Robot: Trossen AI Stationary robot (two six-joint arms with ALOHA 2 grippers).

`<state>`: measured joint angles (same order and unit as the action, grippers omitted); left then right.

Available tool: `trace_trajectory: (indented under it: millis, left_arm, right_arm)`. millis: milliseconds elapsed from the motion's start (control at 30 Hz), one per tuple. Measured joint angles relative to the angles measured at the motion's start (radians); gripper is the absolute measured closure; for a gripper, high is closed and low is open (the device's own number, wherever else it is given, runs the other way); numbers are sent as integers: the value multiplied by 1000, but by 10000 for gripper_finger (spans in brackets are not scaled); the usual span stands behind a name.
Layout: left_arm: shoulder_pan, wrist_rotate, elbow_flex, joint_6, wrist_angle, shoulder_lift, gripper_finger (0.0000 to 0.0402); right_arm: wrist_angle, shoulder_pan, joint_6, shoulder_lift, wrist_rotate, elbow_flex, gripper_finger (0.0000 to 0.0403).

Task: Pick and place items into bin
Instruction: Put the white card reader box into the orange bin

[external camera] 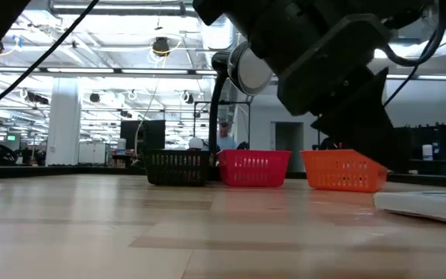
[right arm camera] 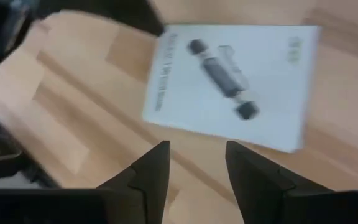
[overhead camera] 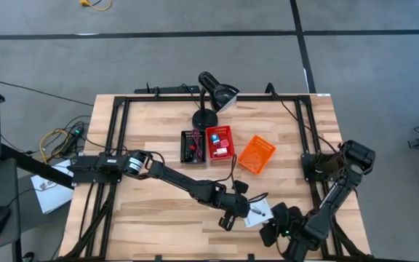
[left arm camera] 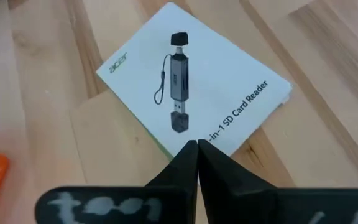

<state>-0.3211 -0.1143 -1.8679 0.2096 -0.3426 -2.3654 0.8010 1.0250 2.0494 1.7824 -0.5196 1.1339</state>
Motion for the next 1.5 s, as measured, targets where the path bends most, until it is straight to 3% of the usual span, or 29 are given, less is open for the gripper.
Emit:
trace_trajectory:
  millis: [233,467,633,967,1167,1500]
  left_arm:
    - [13,1,7,-6,-10,-8,401]
    - [31,-7,9,-37,-82,-9,401]
    - [31,-6,9,-51,-98,-9,401]
    - [31,-47,-5,-48,-78,0,401]
    - [3,56,-8,-42,-52,3,401]
    - [-5,38,-5,-29,-15,-27,401]
  right_arm:
    - [61,68,169,31,46,-18,251]
    - [-50,97,207,39,47,-115,250]
    - [-143,87,209,31,35,-205,246]
    - [-159,87,202,31,38,-214,246]
    - [-149,87,203,33,24,-214,243]
    - [-155,66,194,36,-12,-217,245]
